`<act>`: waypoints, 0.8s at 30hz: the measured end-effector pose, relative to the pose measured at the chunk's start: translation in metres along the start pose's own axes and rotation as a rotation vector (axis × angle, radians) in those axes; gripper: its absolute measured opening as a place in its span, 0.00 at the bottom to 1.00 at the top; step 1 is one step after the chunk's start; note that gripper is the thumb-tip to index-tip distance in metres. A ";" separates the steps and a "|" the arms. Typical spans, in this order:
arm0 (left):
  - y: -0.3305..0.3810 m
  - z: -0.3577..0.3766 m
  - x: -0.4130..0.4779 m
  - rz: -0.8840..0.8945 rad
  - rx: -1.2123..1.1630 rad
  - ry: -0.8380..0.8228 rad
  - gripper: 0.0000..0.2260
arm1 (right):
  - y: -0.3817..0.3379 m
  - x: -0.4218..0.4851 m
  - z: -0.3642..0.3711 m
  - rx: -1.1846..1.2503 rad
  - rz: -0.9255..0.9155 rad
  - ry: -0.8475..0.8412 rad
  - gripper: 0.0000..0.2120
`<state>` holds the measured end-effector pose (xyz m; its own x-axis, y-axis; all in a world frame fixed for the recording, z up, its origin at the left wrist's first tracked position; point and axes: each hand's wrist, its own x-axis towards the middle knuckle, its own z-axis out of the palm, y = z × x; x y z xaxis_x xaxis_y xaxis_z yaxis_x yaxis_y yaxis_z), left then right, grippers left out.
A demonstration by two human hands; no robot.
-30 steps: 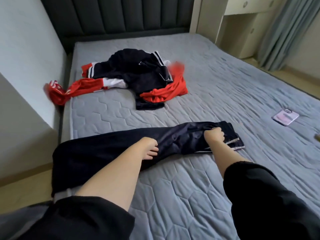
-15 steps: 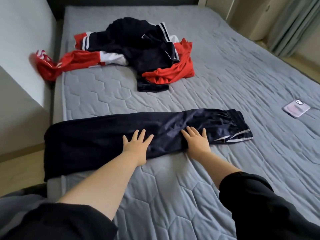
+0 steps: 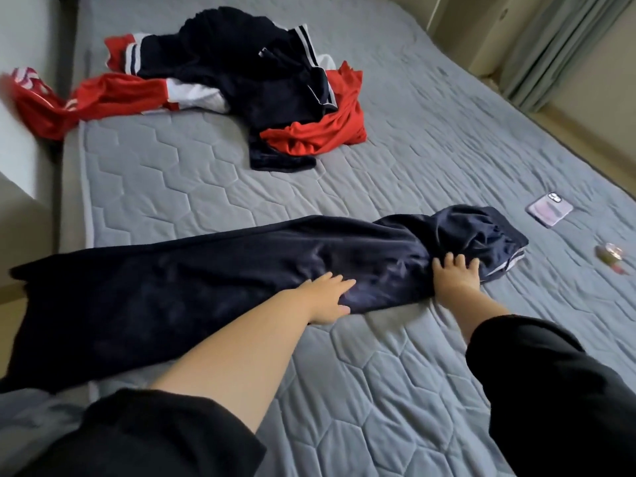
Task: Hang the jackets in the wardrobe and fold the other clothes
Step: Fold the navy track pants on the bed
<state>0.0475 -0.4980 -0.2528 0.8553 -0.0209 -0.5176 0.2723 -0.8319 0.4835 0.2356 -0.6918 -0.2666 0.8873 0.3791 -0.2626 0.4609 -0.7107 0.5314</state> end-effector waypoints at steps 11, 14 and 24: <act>-0.187 0.029 -0.135 -0.487 0.174 0.301 0.25 | -0.210 -0.054 -0.097 0.653 -0.361 0.131 0.27; -0.220 0.031 -0.169 -0.680 0.018 0.386 0.25 | -0.284 -0.084 -0.124 0.643 -0.521 0.090 0.28; -0.297 0.056 -0.216 -0.950 -1.041 0.759 0.29 | -0.416 -0.136 -0.152 0.681 -0.526 0.120 0.32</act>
<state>-0.2430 -0.2776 -0.3235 0.1326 0.7918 -0.5962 0.7050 0.3475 0.6182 -0.0793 -0.3584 -0.3296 0.5668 0.7906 -0.2317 0.7534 -0.6112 -0.2428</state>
